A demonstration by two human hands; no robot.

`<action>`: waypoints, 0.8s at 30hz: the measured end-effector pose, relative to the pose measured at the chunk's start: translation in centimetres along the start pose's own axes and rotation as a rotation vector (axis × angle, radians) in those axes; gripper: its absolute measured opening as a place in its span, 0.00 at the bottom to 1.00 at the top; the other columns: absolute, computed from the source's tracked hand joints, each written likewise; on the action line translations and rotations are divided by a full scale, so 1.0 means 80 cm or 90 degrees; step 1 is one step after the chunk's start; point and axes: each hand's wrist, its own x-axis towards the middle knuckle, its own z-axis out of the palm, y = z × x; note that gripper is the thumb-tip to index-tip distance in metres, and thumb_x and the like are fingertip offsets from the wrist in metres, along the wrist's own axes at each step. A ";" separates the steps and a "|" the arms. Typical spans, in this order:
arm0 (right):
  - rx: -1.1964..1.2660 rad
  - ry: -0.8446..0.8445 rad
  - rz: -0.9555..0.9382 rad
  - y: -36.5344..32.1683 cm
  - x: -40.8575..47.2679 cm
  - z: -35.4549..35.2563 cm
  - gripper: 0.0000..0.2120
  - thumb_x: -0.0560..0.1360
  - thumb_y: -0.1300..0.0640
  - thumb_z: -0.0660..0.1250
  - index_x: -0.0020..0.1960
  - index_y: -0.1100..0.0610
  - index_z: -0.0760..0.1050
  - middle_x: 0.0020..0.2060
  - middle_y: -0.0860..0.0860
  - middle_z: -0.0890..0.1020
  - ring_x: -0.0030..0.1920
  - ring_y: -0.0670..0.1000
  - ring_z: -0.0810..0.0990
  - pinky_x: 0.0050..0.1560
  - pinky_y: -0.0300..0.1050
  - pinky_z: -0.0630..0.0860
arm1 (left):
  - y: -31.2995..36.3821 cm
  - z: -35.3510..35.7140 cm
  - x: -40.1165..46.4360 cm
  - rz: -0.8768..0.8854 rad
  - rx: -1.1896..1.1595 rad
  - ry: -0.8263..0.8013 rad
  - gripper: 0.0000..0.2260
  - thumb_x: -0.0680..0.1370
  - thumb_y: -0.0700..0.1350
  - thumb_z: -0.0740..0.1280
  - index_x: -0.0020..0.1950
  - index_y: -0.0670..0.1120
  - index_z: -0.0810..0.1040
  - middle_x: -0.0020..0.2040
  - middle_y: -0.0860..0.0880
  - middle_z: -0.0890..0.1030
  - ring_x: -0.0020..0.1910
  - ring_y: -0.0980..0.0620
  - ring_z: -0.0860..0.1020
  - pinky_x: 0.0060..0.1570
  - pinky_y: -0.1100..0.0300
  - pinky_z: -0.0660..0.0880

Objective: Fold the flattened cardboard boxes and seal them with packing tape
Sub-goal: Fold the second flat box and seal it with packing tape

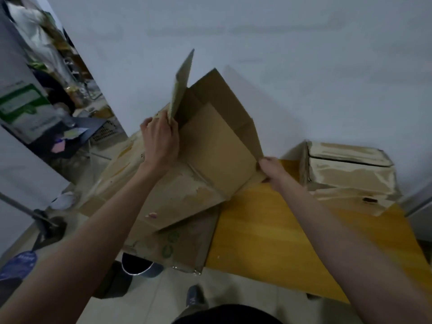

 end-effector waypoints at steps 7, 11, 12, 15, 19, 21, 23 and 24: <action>-0.141 0.233 -0.283 -0.159 -0.074 -0.114 0.06 0.72 0.60 0.61 0.38 0.58 0.72 0.32 0.52 0.72 0.31 0.53 0.72 0.23 0.36 0.69 | 0.051 -0.004 0.033 -0.150 -0.209 0.096 0.14 0.84 0.45 0.53 0.57 0.41 0.76 0.50 0.40 0.81 0.47 0.42 0.75 0.48 0.52 0.68; -0.232 0.339 -0.321 -0.188 -0.103 -0.149 0.11 0.69 0.60 0.60 0.31 0.54 0.61 0.27 0.50 0.63 0.27 0.52 0.63 0.28 0.42 0.63 | 0.083 0.021 0.024 -0.147 -0.281 0.063 0.14 0.84 0.45 0.53 0.58 0.41 0.76 0.47 0.45 0.80 0.44 0.47 0.76 0.48 0.53 0.71; -0.256 0.361 -0.315 -0.188 -0.108 -0.154 0.12 0.70 0.59 0.60 0.31 0.55 0.61 0.28 0.51 0.64 0.27 0.52 0.64 0.30 0.43 0.63 | 0.088 0.029 0.020 -0.149 -0.293 0.044 0.14 0.84 0.46 0.53 0.57 0.41 0.76 0.45 0.48 0.78 0.42 0.49 0.75 0.47 0.53 0.72; -0.326 0.408 -0.269 -0.178 -0.111 -0.164 0.08 0.73 0.58 0.61 0.36 0.59 0.70 0.31 0.53 0.72 0.32 0.55 0.73 0.32 0.42 0.67 | 0.095 0.057 0.005 -0.151 -0.305 -0.023 0.13 0.85 0.46 0.54 0.56 0.41 0.75 0.45 0.45 0.79 0.44 0.44 0.78 0.50 0.49 0.74; -0.370 0.448 -0.235 -0.156 -0.110 -0.171 0.09 0.76 0.57 0.61 0.46 0.60 0.78 0.37 0.54 0.78 0.37 0.56 0.77 0.32 0.42 0.65 | 0.093 0.090 -0.019 -0.163 -0.315 -0.085 0.13 0.85 0.45 0.56 0.61 0.39 0.74 0.51 0.40 0.82 0.50 0.38 0.80 0.51 0.51 0.74; -0.360 0.469 -0.222 -0.149 -0.109 -0.180 0.09 0.76 0.58 0.61 0.46 0.60 0.79 0.35 0.53 0.77 0.34 0.53 0.76 0.31 0.41 0.64 | 0.091 0.090 -0.016 -0.181 -0.389 -0.055 0.15 0.83 0.45 0.60 0.70 0.44 0.69 0.57 0.42 0.81 0.50 0.43 0.81 0.53 0.53 0.75; -0.345 0.495 -0.211 -0.142 -0.107 -0.187 0.09 0.76 0.58 0.61 0.47 0.60 0.79 0.34 0.52 0.76 0.33 0.52 0.74 0.31 0.41 0.64 | 0.086 0.081 -0.002 -0.171 -0.498 0.004 0.26 0.80 0.44 0.65 0.76 0.56 0.61 0.65 0.47 0.78 0.52 0.51 0.81 0.54 0.56 0.78; -0.343 0.506 -0.210 -0.138 -0.106 -0.189 0.09 0.76 0.58 0.62 0.48 0.60 0.79 0.34 0.53 0.77 0.33 0.53 0.75 0.32 0.41 0.65 | 0.082 0.075 0.007 -0.138 -0.517 0.042 0.31 0.79 0.43 0.67 0.77 0.59 0.57 0.68 0.49 0.74 0.56 0.54 0.79 0.55 0.59 0.78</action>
